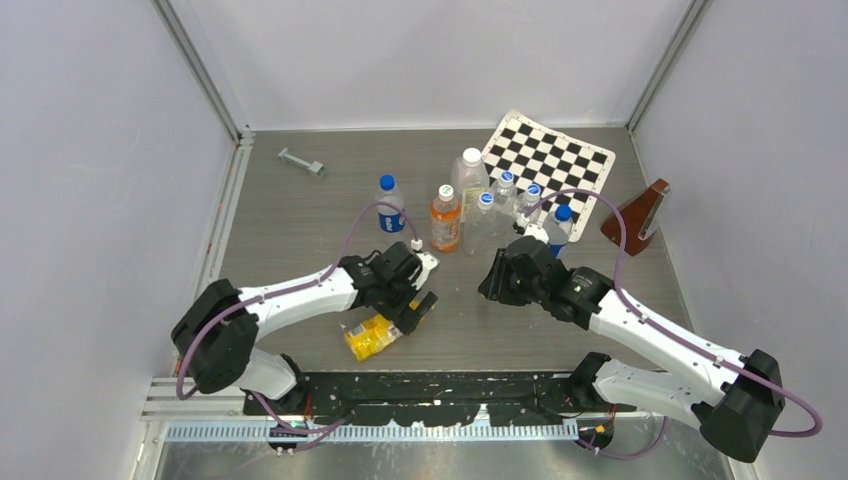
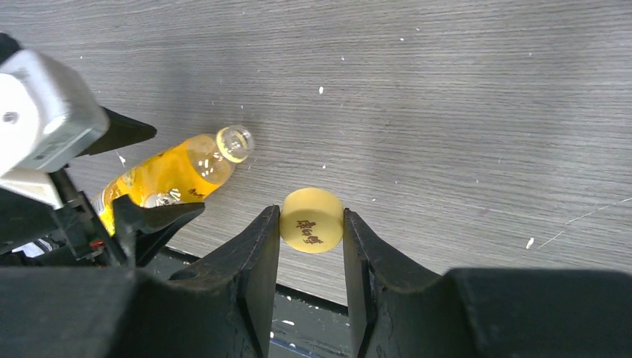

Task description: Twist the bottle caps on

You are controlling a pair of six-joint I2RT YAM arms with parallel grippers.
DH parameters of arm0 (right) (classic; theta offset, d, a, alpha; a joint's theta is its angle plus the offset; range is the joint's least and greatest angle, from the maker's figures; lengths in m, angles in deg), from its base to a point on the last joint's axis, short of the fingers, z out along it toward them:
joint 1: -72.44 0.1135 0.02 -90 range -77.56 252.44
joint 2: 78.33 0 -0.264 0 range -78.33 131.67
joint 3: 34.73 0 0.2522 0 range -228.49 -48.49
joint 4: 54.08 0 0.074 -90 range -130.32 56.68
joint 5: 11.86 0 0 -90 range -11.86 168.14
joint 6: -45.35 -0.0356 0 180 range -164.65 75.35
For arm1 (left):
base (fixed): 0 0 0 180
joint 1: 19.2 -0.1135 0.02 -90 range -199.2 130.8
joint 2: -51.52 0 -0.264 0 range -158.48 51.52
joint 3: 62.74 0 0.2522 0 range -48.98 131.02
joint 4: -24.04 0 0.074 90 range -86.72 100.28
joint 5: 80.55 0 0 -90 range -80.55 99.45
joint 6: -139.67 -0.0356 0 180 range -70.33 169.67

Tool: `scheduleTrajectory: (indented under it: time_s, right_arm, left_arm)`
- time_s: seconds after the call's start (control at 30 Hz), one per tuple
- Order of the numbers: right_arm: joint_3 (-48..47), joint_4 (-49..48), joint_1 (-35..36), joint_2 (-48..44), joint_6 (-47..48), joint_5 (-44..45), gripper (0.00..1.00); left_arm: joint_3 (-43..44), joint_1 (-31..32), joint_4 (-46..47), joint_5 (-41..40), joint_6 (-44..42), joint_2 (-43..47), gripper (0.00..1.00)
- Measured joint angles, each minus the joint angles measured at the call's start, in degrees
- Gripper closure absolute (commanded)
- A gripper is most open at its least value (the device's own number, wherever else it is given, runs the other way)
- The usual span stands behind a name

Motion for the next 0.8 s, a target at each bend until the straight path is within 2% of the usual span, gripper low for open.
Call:
scheduleTrajectory:
  time_s: [0.13, 0.3, 0.63, 0.8]
  right_arm:
    - [0.04, -0.83, 0.0, 0.0, 0.24, -0.28, 0.99]
    - [0.07, -1.57, 0.0, -0.02, 0.31, -0.35, 0.99]
    - [0.11, -2.62, 0.0, -0.5, 0.94, -1.05, 0.99]
    - [0.48, -4.68, 0.0, -2.71, 3.39, -2.64, 0.96]
  left_arm:
    - [-0.15, -0.02, 0.17, 0.48, 1.42, -2.67, 0.06]
    - [-0.17, -0.02, 0.2, 0.98, 2.95, -3.78, 0.13]
    - [-0.96, -0.02, 0.11, 1.01, 4.46, -3.26, 0.37]
    - [-2.86, -0.02, 0.94, 0.98, 4.26, 1.11, 0.49]
